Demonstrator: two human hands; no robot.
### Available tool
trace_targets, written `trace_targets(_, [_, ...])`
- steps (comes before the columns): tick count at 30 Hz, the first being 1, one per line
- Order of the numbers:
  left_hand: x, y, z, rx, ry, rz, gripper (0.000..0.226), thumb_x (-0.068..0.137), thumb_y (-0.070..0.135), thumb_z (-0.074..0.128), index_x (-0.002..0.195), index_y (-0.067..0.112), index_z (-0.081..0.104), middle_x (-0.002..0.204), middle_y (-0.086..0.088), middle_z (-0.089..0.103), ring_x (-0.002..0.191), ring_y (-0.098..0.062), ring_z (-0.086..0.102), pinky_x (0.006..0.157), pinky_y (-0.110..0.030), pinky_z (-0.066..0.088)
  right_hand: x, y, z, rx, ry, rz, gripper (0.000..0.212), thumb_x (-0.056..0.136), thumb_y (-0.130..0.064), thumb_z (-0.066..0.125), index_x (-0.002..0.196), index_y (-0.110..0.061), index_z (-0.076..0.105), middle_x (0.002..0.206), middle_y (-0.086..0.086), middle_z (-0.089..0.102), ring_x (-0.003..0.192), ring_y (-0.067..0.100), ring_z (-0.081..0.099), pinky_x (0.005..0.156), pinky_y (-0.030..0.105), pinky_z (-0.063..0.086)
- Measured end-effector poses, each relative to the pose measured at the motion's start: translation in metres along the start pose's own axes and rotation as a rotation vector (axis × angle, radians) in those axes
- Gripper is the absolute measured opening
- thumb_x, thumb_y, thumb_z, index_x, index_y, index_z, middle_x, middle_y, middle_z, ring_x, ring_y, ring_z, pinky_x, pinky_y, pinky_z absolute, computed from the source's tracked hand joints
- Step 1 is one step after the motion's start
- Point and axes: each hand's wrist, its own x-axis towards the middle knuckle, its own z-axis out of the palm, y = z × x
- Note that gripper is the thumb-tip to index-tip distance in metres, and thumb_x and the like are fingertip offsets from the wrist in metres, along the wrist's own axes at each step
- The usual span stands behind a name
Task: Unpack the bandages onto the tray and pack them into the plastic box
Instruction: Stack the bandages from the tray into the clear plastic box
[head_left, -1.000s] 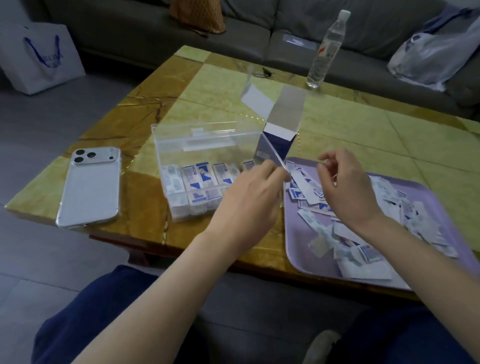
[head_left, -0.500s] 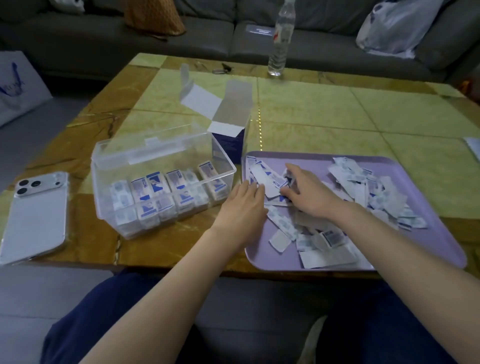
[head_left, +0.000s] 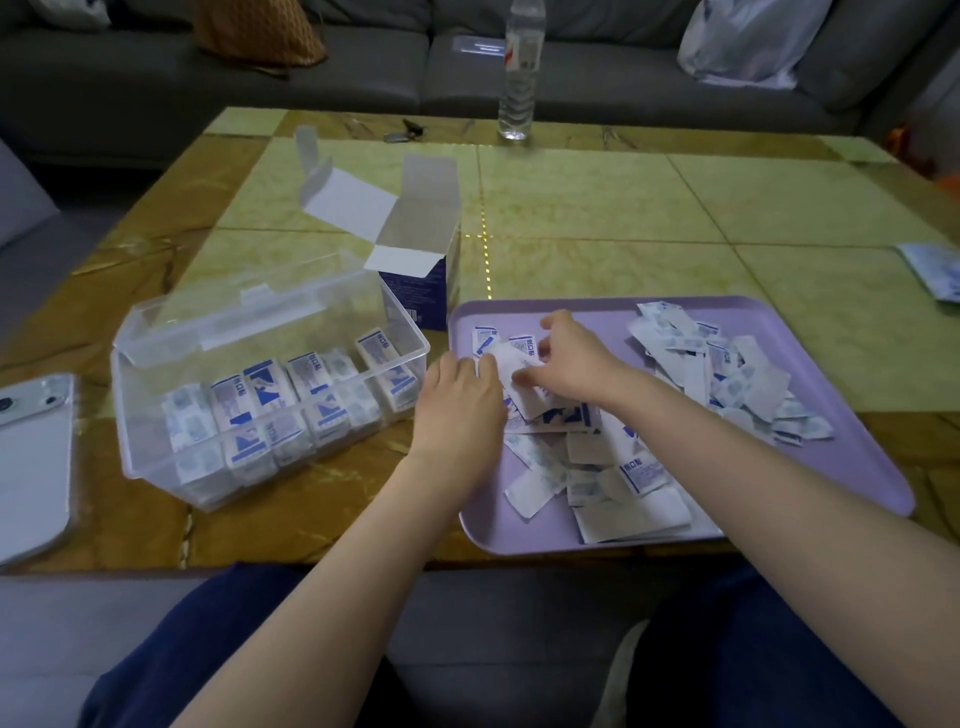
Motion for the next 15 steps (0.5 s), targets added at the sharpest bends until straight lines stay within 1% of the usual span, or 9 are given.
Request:
trace_targets(3, [0.000,0.001,-0.001,-0.046,0.008,-0.015,0.037,0.097,0.025,0.043,0.129,0.010,0.034,0.126,-0.011,0.049,0.121,-0.028,0.038,0.101,-0.033,0.027,0.003,-0.008,0.002,0.016,-0.039,0.044,0.066,0.080,-0.020,0.072,0.131,0.003,0.037,0.124,0.017,0.053,0.113,0.030,0.052,0.091,0.036,0.044])
trace_targets(5, [0.000,0.001,-0.002,-0.081,0.021,-0.024,0.041,0.096,0.025,0.044,0.132,0.010,0.032,0.127,-0.010,0.050,0.122,-0.028,0.038,0.102,-0.033,0.027,0.007,-0.007,0.005,0.043,-0.052,0.022,0.042,0.079,-0.019,0.072,0.111,0.002,0.055,0.106,0.015,0.062,0.096,0.028,0.060,0.078,0.034,0.048])
trace_targets(6, [0.000,0.001,-0.002,-0.098,0.024,-0.026,0.042,0.096,0.025,0.045,0.133,0.010,0.031,0.126,-0.010,0.050,0.122,-0.027,0.038,0.102,-0.033,0.027,0.008,-0.006,0.007,0.056,-0.049,0.010,0.029,0.078,-0.019,0.072,0.094,0.002,0.059,0.088,0.012,0.063,0.080,0.025,0.059,0.066,0.030,0.044])
trace_targets(7, [0.000,0.001,-0.003,-0.120,0.023,-0.026,0.043,0.095,0.024,0.045,0.133,0.011,0.030,0.125,-0.009,0.051,0.121,-0.027,0.037,0.102,-0.033,0.027,0.007,-0.006,0.007,0.074,-0.045,0.004,0.025,0.078,-0.021,0.072,0.080,-0.002,0.056,0.072,0.007,0.055,0.064,0.021,0.050,0.057,0.028,0.037])
trace_targets(8, [0.000,0.001,-0.002,-0.148,0.027,-0.025,0.045,0.095,0.025,0.046,0.134,0.011,0.029,0.124,-0.009,0.052,0.121,-0.028,0.037,0.102,-0.034,0.027,0.005,-0.005,0.006,0.101,-0.032,0.000,0.026,0.078,-0.024,0.073,0.075,-0.007,0.053,0.064,0.006,0.046,0.058,0.019,0.040,0.055,0.027,0.029])
trace_targets(10, [0.000,0.002,-0.004,-0.241,0.048,-0.026,0.048,0.094,0.026,0.047,0.136,0.012,0.028,0.121,-0.009,0.053,0.120,-0.028,0.038,0.100,-0.034,0.028,0.003,-0.003,0.003,0.174,0.003,-0.026,0.029,0.079,-0.026,0.073,0.072,-0.006,0.053,0.063,0.013,0.041,0.061,0.017,0.034,0.056,0.027,0.025])
trace_targets(12, [0.001,0.004,-0.007,-0.389,0.101,-0.043,0.045,0.095,0.026,0.048,0.134,0.013,0.030,0.117,-0.010,0.056,0.114,-0.028,0.043,0.096,-0.036,0.032,-0.001,-0.004,-0.003,0.246,0.006,-0.058,0.032,0.081,-0.024,0.071,0.074,0.004,0.058,0.068,0.026,0.054,0.063,0.017,0.040,0.058,0.027,0.030])
trace_targets(13, [0.001,0.005,-0.009,-0.468,0.136,-0.056,0.044,0.095,0.025,0.049,0.133,0.014,0.030,0.116,-0.010,0.056,0.111,-0.028,0.046,0.094,-0.037,0.035,-0.005,-0.006,-0.007,0.270,0.003,-0.070,0.029,0.082,-0.023,0.070,0.077,0.004,0.062,0.071,0.026,0.058,0.064,0.017,0.043,0.059,0.027,0.033])
trace_targets(15, [0.002,0.005,-0.012,-0.639,0.210,-0.095,0.045,0.094,0.024,0.053,0.132,0.015,0.031,0.113,-0.010,0.056,0.106,-0.028,0.050,0.092,-0.041,0.043,-0.010,-0.008,-0.013,0.332,-0.011,-0.101,0.021,0.085,-0.021,0.067,0.080,-0.001,0.064,0.071,0.016,0.060,0.064,0.017,0.048,0.058,0.028,0.037])
